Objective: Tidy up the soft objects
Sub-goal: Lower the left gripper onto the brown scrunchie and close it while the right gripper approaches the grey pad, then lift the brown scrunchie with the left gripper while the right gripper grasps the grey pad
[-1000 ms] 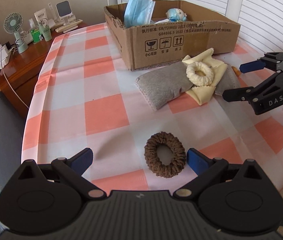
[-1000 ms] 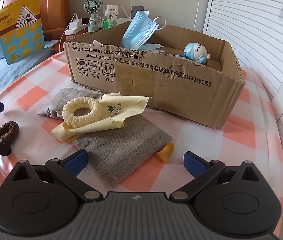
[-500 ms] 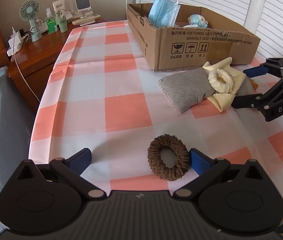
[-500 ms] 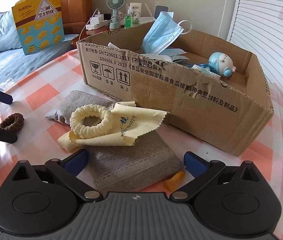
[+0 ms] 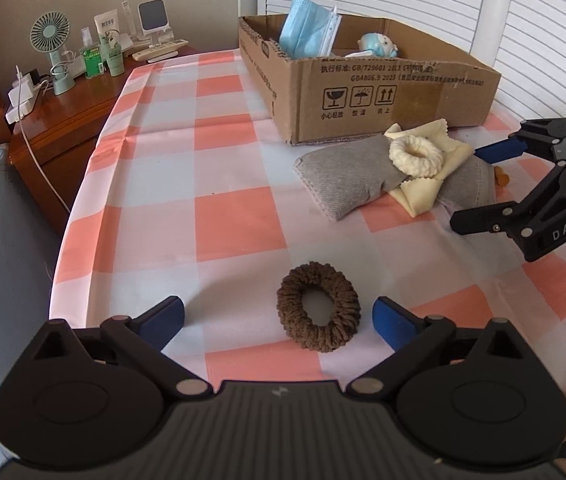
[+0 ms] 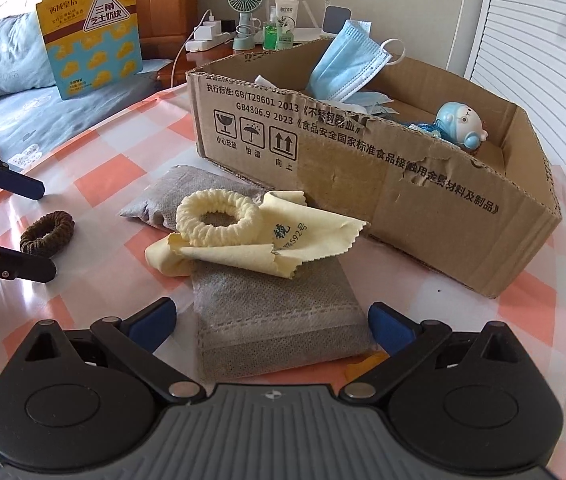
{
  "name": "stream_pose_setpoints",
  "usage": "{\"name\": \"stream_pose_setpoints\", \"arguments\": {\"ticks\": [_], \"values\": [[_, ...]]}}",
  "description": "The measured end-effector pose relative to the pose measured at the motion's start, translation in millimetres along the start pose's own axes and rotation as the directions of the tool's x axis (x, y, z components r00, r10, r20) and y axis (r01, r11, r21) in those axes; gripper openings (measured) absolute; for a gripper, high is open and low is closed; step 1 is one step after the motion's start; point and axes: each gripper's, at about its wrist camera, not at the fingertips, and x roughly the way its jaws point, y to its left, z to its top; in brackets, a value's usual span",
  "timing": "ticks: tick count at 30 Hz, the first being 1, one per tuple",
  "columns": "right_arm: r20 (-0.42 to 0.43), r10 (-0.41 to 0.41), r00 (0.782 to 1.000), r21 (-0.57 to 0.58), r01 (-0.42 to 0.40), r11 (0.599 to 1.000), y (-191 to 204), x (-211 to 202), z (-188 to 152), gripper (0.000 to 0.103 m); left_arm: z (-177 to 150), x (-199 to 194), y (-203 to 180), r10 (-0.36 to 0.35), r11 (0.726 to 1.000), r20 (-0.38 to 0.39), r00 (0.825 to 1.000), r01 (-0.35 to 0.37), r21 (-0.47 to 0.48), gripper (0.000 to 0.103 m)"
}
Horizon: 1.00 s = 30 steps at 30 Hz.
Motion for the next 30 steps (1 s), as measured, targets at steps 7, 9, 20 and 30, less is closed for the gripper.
{"name": "stream_pose_setpoints", "arguments": {"ticks": [7, 9, 20, 30], "values": [[0.008, -0.014, 1.0, 0.015, 0.014, 1.0, 2.3, -1.1, -1.4, 0.103, -7.8, -11.7, -10.1, -0.044, 0.998, 0.049, 0.998, 0.042, 0.037, 0.067], [0.012, -0.016, 1.0, 0.017, 0.015, 1.0, 2.6, -1.2, -2.0, 0.103, -7.5, -11.6, -10.5, -0.038, 0.999, 0.056, 0.998, 0.036, 0.027, 0.06], [0.02, -0.011, 1.0, 0.011, 0.011, 1.0, 2.7, 0.6, 0.1, 0.103, -3.9, -10.7, -19.3, -0.063, 0.997, 0.068, 0.996, 0.06, 0.042, 0.04], [-0.012, 0.028, 1.0, -0.046, -0.029, 0.999, 15.6, 0.9, 5.7, 0.103, -3.8, -11.0, -23.1, -0.09, 0.995, 0.07, 0.993, 0.086, 0.059, 0.04]]}}
